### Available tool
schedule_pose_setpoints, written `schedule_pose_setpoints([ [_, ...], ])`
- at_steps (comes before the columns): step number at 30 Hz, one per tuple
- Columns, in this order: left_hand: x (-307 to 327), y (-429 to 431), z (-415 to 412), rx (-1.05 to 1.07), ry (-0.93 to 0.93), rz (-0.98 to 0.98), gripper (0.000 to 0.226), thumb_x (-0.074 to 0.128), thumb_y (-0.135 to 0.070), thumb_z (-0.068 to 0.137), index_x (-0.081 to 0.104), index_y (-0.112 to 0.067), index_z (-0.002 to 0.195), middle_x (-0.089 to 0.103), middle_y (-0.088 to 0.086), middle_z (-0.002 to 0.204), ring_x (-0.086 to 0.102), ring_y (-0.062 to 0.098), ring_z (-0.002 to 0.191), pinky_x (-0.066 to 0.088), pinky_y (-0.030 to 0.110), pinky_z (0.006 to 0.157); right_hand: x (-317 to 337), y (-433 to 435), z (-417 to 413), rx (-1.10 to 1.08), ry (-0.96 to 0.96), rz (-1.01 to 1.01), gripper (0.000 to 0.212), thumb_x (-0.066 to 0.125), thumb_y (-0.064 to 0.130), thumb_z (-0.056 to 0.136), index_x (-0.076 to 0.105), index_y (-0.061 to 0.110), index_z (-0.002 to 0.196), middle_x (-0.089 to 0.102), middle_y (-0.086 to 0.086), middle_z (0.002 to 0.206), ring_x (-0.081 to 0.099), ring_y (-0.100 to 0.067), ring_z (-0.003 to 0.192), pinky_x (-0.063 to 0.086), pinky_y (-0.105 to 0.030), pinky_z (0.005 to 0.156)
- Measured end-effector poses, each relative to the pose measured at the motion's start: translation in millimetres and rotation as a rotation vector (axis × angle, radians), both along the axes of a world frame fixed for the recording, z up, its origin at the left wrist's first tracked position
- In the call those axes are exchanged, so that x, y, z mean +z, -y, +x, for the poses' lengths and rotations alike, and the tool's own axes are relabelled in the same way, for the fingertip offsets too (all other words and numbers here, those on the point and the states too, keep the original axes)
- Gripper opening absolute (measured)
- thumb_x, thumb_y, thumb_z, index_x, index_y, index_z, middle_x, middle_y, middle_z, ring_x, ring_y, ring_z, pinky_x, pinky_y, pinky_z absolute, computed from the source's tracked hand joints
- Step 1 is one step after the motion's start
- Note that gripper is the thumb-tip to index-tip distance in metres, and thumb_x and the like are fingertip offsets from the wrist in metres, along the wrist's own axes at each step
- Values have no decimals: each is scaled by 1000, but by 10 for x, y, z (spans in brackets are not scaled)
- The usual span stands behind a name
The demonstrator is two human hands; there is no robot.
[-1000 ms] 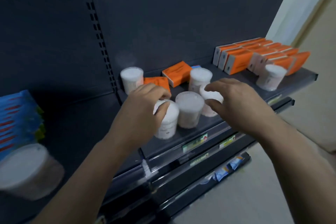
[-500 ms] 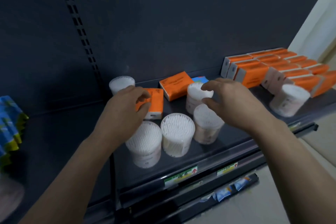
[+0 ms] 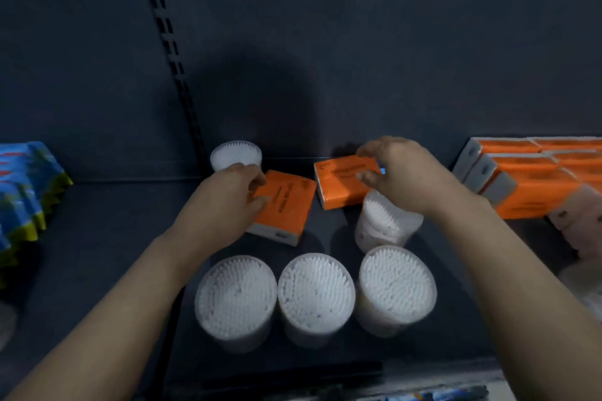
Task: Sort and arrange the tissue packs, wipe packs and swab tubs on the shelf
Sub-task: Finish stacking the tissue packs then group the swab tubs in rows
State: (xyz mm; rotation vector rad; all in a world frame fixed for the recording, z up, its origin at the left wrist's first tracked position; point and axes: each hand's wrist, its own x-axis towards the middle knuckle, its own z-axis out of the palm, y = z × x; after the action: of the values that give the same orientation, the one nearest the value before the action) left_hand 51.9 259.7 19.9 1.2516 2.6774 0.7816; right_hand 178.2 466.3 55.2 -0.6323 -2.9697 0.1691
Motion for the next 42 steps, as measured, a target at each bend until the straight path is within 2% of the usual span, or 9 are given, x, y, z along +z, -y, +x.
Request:
schedule_pose_setpoints([
  [8, -67, -331, -77, 236, 234, -481, 67, 62, -51, 80, 39, -22, 136, 53, 5, 133, 50, 23, 120, 40, 38, 101, -228, -683, -415, 151, 232, -133, 65, 62, 41, 85, 38, 19, 142, 41, -7, 144, 39, -26, 131, 35, -39, 108],
  [12, -114, -480, -54, 284, 313, -489, 74, 63, -52, 80, 33, -20, 139, 51, 5, 134, 49, 23, 120, 38, 30, 96, -327, -829, -489, 204, 312, -122, 65, 65, 40, 84, 42, 13, 138, 42, -12, 138, 44, -28, 125, 37, -33, 103],
  [19, -137, -556, 25, 366, 389, -360, 73, 78, -41, 69, 43, -22, 130, 60, -1, 120, 56, 19, 108, 42, 31, 96, -379, -861, -560, 167, 450, -104, 67, 68, 54, 76, 51, 8, 122, 36, -12, 132, 52, -28, 107, 44, -33, 87],
  [22, -89, -581, 83, 388, 346, -299, 69, 80, -37, 67, 47, -22, 126, 61, -4, 111, 56, 16, 101, 42, 28, 90, -407, -879, -548, 168, 458, -144, 61, 67, 53, 77, 51, 9, 116, 50, -10, 127, 53, -23, 100, 44, -31, 81],
  [26, 41, -559, 177, 419, 213, -263, 59, 77, -33, 71, 48, -15, 119, 50, 1, 106, 51, 20, 95, 41, 31, 79, -372, -893, -495, 144, 348, -220, 69, 76, 45, 72, 45, 9, 122, 52, -10, 126, 53, -26, 109, 41, -30, 79],
  [29, 143, -504, 233, 420, 197, -156, 52, 76, -30, 73, 47, -13, 112, 50, 4, 105, 53, 21, 89, 44, 33, 74, -269, -847, -423, 135, 262, -263, 65, 79, 36, 70, 47, 11, 122, 51, -8, 116, 51, -21, 98, 41, -29, 77],
  [34, 363, -493, 368, 396, 185, 95, 41, 72, -27, 74, 43, -16, 101, 52, -1, 93, 50, 5, 73, 37, 23, 54, 10, -790, -176, 93, 46, -204, 49, 77, 28, 69, 57, 11, 110, 45, -6, 105, 54, -26, 93, 40, -27, 72],
  [38, 515, -589, 509, 304, 210, 231, 42, 68, -26, 76, 41, -21, 107, 53, -8, 90, 56, 11, 80, 48, 30, 63, 284, -767, 195, -27, -124, -227, 39, 72, 21, 72, 52, 12, 104, 53, -6, 97, 52, -24, 85, 37, -28, 68],
  [42, 631, -828, 677, 148, 184, 318, 51, 67, -25, 78, 41, -21, 122, 53, -9, 97, 51, 3, 78, 40, 22, 61, 451, -843, 687, -157, -244, -170, 48, 73, 29, 75, 53, 14, 115, 60, -11, 104, 57, -31, 101, 44, -33, 80],
])
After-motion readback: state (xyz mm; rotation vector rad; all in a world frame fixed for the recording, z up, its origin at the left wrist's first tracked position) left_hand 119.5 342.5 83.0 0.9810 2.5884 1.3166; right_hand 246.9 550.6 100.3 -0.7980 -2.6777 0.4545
